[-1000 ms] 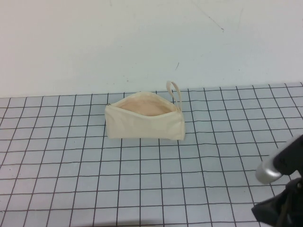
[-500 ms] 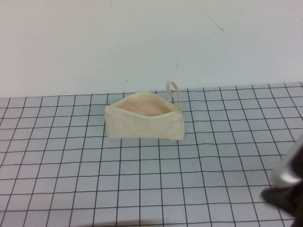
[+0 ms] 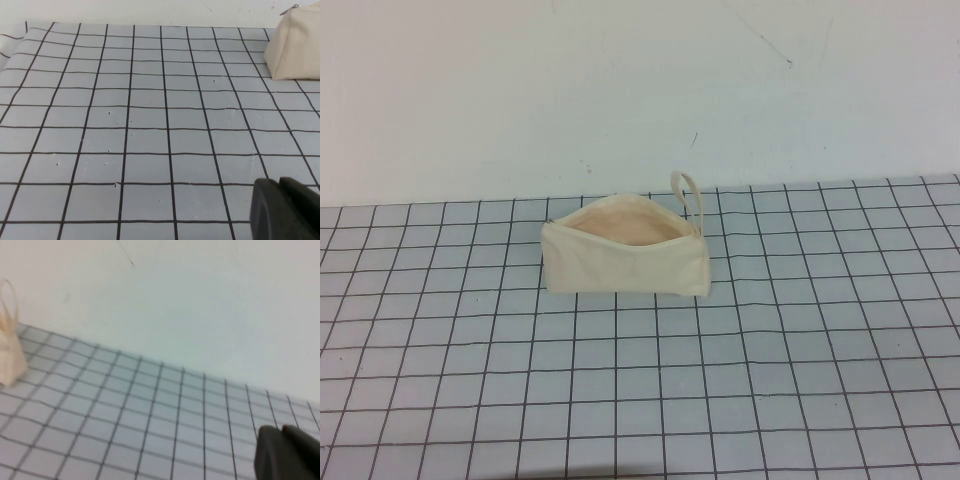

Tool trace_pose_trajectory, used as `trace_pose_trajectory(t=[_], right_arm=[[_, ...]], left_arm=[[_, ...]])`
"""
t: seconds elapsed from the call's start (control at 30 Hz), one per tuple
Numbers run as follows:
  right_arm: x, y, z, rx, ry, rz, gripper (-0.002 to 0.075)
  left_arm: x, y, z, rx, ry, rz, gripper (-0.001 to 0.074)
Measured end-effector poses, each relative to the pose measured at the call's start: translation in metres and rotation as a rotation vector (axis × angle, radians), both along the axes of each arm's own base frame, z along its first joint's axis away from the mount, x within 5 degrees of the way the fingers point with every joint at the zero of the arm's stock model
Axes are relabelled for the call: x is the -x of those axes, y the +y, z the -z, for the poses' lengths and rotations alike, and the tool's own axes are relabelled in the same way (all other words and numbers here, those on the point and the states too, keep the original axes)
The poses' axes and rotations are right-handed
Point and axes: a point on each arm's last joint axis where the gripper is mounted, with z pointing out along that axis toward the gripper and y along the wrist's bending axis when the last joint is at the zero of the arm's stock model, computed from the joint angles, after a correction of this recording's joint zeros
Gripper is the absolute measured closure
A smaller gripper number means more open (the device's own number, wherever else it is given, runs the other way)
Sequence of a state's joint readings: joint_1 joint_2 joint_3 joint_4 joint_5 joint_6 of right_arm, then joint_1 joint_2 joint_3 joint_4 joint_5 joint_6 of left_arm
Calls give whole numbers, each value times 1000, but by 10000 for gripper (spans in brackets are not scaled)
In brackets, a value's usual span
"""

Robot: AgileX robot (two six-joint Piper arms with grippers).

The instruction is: Put eraser into pencil case

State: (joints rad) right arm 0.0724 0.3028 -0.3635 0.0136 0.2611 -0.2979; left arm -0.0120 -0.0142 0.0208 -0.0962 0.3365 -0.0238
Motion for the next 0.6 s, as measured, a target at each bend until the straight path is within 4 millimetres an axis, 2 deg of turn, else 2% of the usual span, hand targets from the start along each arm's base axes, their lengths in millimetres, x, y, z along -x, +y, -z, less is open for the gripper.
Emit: trace_pose_trajectory(t=[0.3, 0.43, 0.6], right_arm=[[21, -8, 85, 2, 28, 116, 726], [22, -8, 108, 5, 64, 122, 727], [24, -8, 118, 4, 155, 120, 727]], left_arm=[[0, 0, 0, 0, 0, 0, 736], [0, 0, 0, 0, 0, 0, 736], [0, 0, 0, 0, 0, 0, 736]])
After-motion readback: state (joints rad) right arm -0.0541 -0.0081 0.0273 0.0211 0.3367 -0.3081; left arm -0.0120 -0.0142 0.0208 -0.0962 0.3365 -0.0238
